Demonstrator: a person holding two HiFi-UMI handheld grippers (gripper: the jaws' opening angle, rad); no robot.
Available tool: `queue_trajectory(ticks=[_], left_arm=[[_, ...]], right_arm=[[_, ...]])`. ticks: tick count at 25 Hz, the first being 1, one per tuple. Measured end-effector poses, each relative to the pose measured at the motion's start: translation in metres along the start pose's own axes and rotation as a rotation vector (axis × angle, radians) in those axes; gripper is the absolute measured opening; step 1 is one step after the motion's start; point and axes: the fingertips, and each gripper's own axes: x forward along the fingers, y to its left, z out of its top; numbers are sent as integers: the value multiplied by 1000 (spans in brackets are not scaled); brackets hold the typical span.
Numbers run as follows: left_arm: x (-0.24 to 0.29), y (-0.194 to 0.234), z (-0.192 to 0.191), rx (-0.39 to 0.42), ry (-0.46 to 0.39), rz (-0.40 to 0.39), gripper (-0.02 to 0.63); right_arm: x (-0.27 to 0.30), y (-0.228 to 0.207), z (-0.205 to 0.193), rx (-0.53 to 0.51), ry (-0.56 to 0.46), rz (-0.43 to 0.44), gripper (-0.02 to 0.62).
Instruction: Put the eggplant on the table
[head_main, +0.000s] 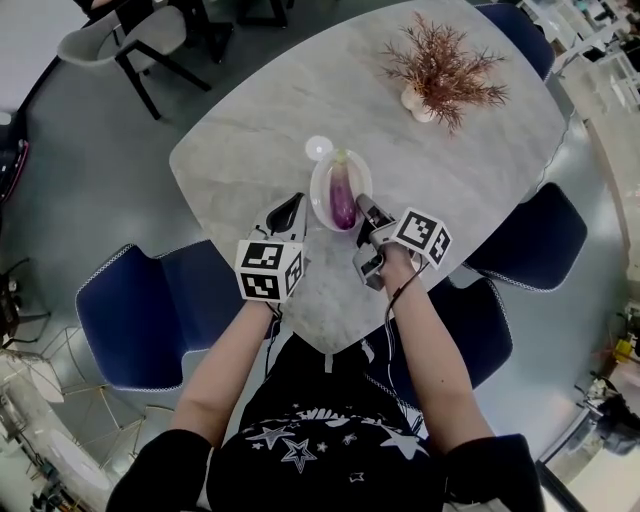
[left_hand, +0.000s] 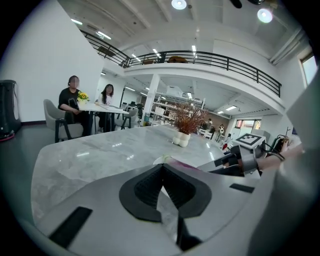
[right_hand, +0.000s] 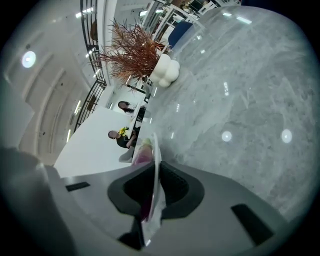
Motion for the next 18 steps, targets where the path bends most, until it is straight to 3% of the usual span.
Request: queue_trajectory(ticks=[7, 18], left_arm=[[8, 12, -11, -36, 10, 19, 8], [7, 13, -18, -28, 22, 21, 8]], right_arm=[[17, -8, 8, -3, -3, -26, 27], [23, -16, 8, -4, -4, -110, 26]])
